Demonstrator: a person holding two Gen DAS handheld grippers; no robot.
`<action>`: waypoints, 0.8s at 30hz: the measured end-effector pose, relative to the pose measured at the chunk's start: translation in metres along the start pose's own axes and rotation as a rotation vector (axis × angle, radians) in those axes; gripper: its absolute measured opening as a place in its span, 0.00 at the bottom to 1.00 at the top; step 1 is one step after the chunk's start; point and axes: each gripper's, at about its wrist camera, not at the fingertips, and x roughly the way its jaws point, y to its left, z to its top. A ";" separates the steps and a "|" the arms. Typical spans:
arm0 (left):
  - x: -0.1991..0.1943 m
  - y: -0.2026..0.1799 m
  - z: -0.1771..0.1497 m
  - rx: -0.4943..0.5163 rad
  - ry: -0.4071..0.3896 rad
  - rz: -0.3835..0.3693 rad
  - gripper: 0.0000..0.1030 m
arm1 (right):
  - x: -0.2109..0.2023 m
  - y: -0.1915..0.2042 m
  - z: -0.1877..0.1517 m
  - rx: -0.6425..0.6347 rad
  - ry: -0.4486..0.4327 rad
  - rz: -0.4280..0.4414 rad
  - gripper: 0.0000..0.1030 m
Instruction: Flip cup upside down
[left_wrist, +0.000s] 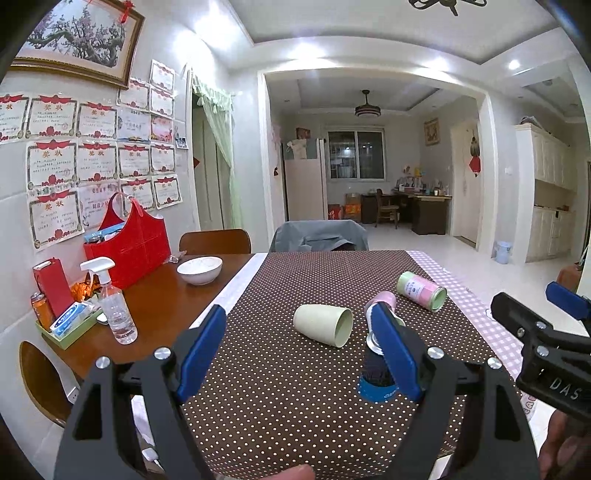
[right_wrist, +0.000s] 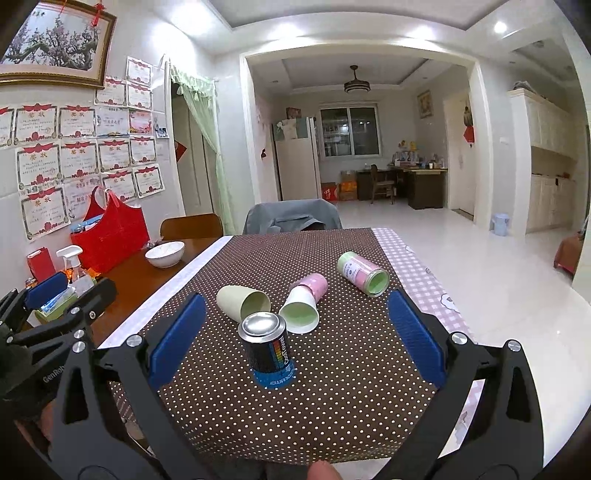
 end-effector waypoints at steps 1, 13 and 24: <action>0.000 0.000 0.000 -0.001 0.000 0.000 0.77 | 0.000 0.000 0.000 0.000 -0.001 0.001 0.94; 0.000 0.000 0.000 -0.002 -0.003 0.001 0.77 | 0.002 0.001 0.001 0.002 -0.001 0.005 0.94; -0.002 -0.001 0.001 -0.004 -0.004 -0.001 0.77 | 0.001 0.004 0.001 -0.001 -0.006 0.005 0.94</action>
